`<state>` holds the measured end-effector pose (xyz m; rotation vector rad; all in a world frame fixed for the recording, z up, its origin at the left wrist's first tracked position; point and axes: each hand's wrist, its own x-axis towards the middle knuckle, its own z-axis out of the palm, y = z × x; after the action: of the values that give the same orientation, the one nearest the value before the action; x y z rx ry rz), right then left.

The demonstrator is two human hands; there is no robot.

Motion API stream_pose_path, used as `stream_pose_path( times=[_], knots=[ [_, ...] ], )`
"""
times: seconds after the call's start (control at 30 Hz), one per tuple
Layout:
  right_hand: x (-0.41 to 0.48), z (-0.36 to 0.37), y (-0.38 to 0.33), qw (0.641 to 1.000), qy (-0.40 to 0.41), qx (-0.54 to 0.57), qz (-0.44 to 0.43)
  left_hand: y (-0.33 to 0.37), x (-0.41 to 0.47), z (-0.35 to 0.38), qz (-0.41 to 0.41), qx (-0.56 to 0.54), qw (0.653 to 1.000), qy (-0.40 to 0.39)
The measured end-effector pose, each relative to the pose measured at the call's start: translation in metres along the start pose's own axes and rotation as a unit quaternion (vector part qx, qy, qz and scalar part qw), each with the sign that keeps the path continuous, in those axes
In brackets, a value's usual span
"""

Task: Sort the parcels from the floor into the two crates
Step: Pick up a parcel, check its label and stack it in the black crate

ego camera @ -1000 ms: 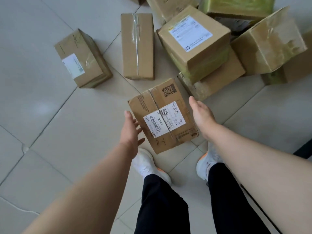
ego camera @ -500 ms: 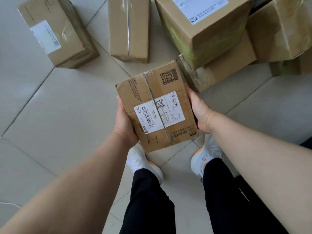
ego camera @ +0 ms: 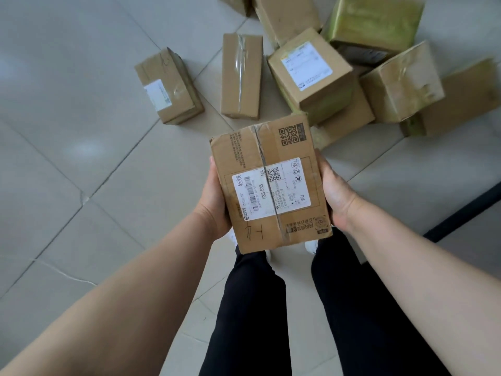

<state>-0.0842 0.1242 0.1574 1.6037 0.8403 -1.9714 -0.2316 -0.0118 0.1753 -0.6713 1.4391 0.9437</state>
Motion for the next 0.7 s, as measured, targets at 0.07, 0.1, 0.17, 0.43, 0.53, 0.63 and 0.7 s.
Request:
stream_pose_path(
  times=[0.07, 0.1, 0.17, 0.43, 0.53, 0.63, 0.7],
  knots=[
    [-0.038, 0.000, -0.009, 1.000, 0.009, -0.003, -0.014, 0.007, -0.037, 0.006, 0.006, 0.012, 1.000, -0.005],
    [-0.057, -0.001, -0.013, 1.000, 0.012, -0.003, -0.021, 0.010, -0.055, 0.009, 0.008, 0.019, 1.000, -0.007],
    [-0.091, -0.003, -0.020, 0.999, 0.017, 0.006, -0.036, 0.016, -0.089, 0.015, 0.011, 0.029, 0.999, -0.012],
    [-0.216, -0.014, -0.068, 0.988, -0.023, 0.055, -0.143, 0.054, -0.213, 0.044, 0.071, 0.025, 0.997, -0.016],
    [-0.257, -0.020, -0.087, 0.980, -0.047, 0.043, -0.188, 0.073, -0.250, 0.057, 0.090, 0.030, 0.995, -0.020],
    [-0.297, -0.022, -0.106, 0.974, -0.048, 0.024, -0.221, 0.092, -0.283, 0.069, 0.114, 0.024, 0.993, -0.030],
    [-0.322, -0.024, -0.118, 0.969, -0.054, 0.025, -0.239, 0.103, -0.302, 0.076, 0.131, 0.028, 0.990, -0.048]
  ],
)
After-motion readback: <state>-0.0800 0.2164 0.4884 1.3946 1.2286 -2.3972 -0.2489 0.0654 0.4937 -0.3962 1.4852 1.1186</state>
